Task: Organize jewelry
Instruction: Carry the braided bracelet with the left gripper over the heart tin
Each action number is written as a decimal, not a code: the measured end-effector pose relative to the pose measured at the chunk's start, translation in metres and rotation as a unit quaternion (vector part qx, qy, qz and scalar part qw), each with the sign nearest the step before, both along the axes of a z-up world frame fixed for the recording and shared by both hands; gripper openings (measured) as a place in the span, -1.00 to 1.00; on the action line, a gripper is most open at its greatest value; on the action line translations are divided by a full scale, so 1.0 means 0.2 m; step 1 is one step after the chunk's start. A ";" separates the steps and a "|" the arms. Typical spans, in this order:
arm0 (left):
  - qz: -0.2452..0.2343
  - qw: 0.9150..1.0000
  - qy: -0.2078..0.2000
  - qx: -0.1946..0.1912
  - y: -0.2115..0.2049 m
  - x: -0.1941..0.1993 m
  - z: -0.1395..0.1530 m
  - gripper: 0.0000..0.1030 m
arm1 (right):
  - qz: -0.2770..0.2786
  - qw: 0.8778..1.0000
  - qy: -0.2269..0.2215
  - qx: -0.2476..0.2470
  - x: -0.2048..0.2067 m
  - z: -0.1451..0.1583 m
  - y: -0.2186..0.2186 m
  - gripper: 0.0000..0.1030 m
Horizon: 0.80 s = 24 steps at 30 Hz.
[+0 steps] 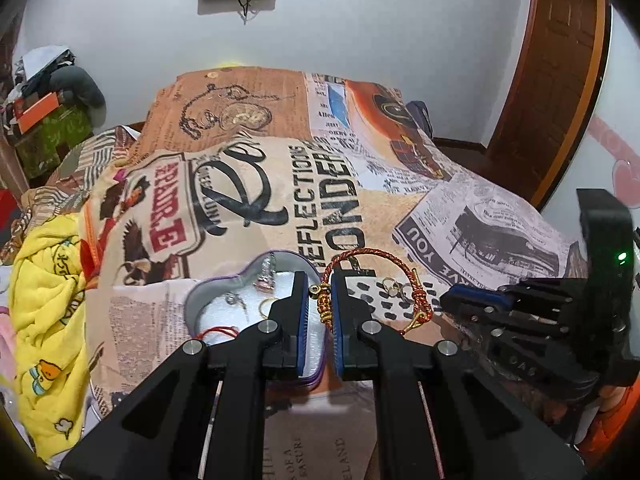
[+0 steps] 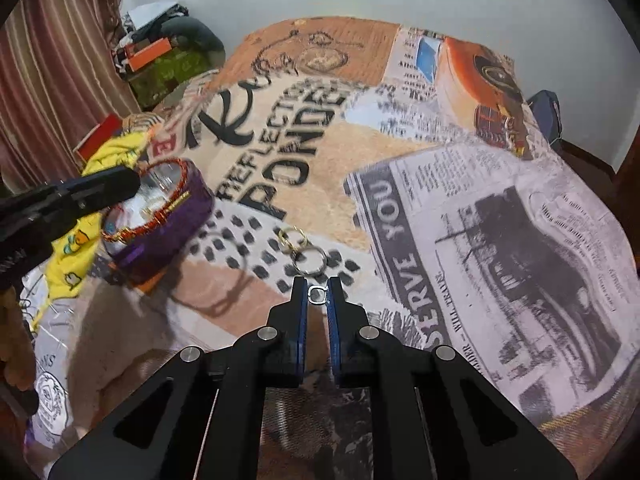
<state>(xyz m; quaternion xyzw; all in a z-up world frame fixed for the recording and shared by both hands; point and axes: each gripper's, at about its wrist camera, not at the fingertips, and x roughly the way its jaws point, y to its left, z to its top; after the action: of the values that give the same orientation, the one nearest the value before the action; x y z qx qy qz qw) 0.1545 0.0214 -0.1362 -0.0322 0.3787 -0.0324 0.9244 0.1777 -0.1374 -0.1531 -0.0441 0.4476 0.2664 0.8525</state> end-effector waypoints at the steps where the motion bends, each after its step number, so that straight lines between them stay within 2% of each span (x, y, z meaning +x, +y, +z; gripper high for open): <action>1: 0.002 1.000 -0.004 0.001 0.01 -0.01 0.02 -0.82 | -0.001 1.000 -0.005 0.002 0.00 0.02 0.00 -0.84; 12: 0.024 0.999 -0.036 0.011 0.14 -0.10 0.15 -0.82 | 0.014 0.997 -0.055 0.046 -0.08 0.27 0.12 -0.84; 24: 0.041 0.998 -0.038 0.008 0.31 -0.12 0.15 -0.82 | 0.043 0.994 -0.072 0.073 -0.09 0.34 0.31 -0.84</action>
<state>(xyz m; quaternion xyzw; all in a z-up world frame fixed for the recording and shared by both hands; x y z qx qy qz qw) 0.1299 0.0826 -0.1060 -0.0389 0.3421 0.0072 0.9388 0.1594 -0.0759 -0.0842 -0.0200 0.3625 0.3312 0.8709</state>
